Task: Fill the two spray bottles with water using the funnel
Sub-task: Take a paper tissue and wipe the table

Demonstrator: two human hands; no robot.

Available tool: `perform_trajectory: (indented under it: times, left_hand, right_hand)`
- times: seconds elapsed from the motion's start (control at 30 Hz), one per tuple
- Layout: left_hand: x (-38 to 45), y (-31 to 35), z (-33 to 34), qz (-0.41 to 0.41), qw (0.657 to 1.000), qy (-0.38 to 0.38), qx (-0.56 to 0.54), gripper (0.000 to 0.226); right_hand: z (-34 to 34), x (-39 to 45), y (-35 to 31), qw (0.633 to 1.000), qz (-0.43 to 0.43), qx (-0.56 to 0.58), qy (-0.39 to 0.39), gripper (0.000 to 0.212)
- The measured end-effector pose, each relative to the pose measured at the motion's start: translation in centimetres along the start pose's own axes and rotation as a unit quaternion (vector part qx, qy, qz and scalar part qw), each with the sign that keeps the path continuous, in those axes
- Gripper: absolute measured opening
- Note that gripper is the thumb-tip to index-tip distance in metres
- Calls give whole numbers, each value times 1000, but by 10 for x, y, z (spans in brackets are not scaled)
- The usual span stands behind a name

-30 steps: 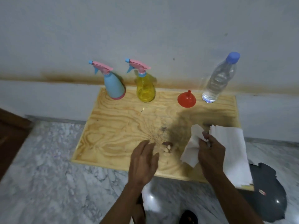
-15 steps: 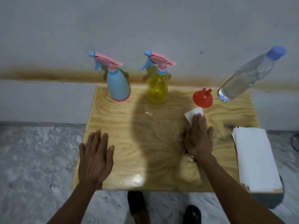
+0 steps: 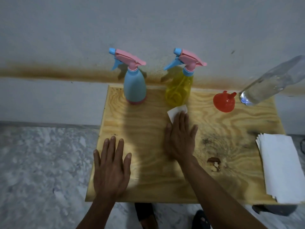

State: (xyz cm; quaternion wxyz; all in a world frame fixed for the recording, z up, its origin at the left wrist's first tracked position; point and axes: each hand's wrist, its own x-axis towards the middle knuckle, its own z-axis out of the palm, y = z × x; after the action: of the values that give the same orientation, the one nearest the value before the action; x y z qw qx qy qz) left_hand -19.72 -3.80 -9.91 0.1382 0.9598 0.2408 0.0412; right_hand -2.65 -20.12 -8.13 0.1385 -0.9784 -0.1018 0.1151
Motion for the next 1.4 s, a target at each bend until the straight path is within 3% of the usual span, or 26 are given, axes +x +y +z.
perform_trajectory:
  times: [0.27,0.47,0.6,0.73,0.93,1.1,1.27,1.4]
  left_hand:
    - [1,-1,-1,3,1000,2,-22,57]
    - [3,-3,1,-3,998,22,-61,54]
    - [1,-8,6,8,991,65,-115,47]
    - [-2,-12,11,8,982,107,-157,54]
    - [-1,-10,9,-32,980,93,-173,44]
    - [-3,-5,5,-22,987,88,-134,38]
    - [-14,2,3,-27,996,58,-63,48]
    - [-25,7,3,-34,998,37,-47,54]
  right_hand:
    - [17,0,-68,999,-33,33,-8,62]
    - [29,1,-99,992,-113,29,-47,63]
    - [33,-9,-107,982,-178,18,-59,63]
    - [44,-36,-103,970,-236,-4,-54,61]
    - [53,-65,-76,962,-266,-55,-26,59]
    - [40,-67,-39,974,-217,-72,6,61]
    - [16,-57,15,987,-125,-94,46,65]
    - [-3,-53,63,991,-59,-114,31,67]
